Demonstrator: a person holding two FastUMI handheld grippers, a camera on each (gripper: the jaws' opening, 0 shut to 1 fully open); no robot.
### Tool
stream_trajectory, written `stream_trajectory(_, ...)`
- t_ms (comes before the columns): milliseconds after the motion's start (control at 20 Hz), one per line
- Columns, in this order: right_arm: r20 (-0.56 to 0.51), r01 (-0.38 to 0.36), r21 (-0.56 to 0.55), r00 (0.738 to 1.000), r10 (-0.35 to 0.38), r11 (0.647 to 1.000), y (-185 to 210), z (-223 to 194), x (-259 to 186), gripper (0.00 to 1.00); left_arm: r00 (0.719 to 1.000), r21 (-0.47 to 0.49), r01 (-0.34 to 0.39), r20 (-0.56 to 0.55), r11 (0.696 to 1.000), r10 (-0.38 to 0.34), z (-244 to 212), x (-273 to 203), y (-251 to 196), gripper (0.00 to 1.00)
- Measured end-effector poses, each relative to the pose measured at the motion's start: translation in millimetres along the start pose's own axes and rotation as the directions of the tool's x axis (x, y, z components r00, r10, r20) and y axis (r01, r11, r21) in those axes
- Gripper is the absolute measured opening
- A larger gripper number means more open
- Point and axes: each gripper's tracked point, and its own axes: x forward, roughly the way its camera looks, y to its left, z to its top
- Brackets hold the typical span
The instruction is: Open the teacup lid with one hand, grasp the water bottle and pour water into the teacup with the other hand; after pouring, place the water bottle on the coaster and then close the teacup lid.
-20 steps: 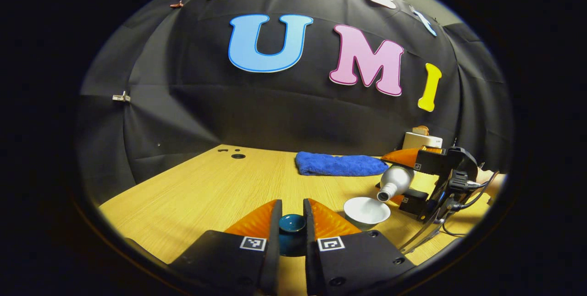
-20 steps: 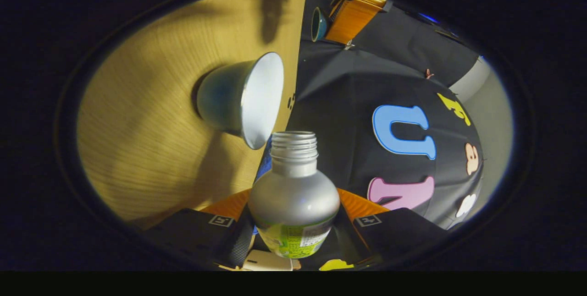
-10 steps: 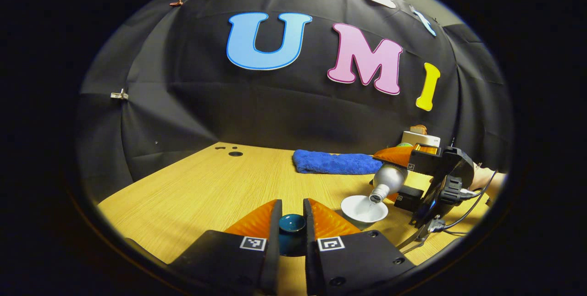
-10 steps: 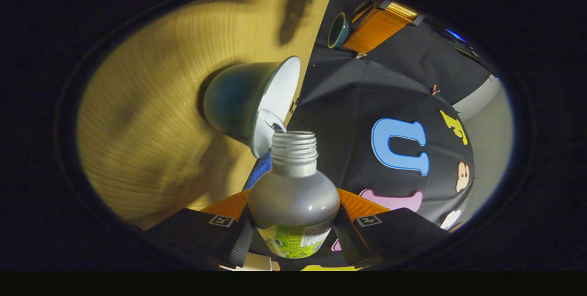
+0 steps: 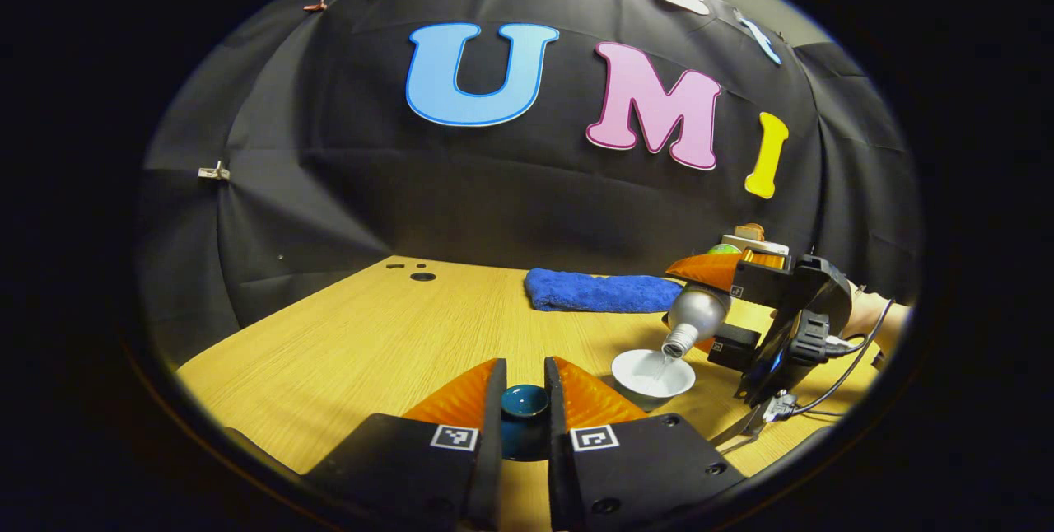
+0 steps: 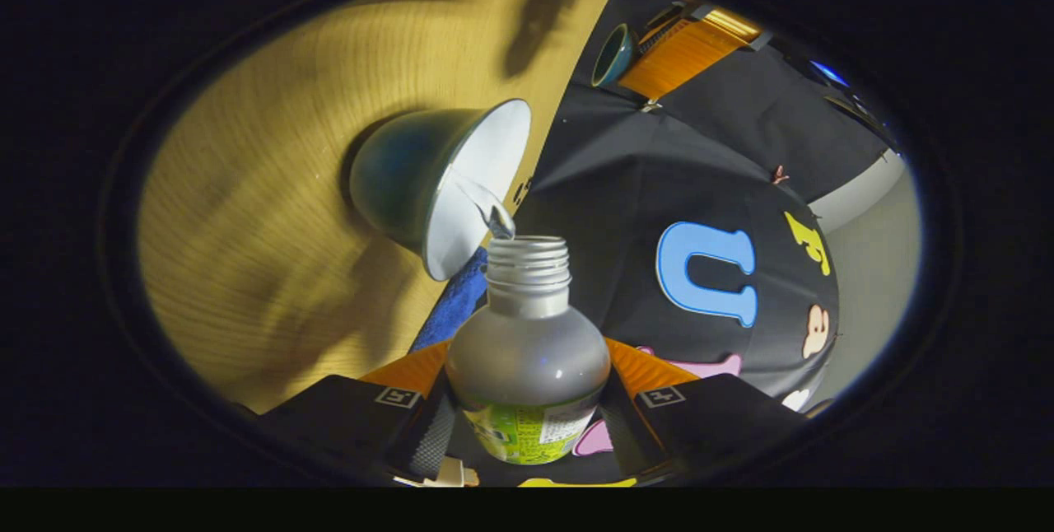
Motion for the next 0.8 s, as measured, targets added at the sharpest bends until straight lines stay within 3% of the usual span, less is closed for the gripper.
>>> stream_trajectory(100, 0.004, 0.005, -0.007, 1.000, -0.005, 1.000, -2.3, -0.8, -1.4, 0.78, 1.000, 0.000, -0.001, 0.000, 1.000, 0.001, 0.0, -0.1, 0.8, 0.27)
stream_trajectory(800, 0.025, 0.041, -0.084, 0.999, -0.039, 0.996, -19.3, 1.0, 3.9, 0.78, 1.000, 0.002, -0.005, 0.018, 1.000, 0.005, 6.8, -9.6, 5.2, 0.24)
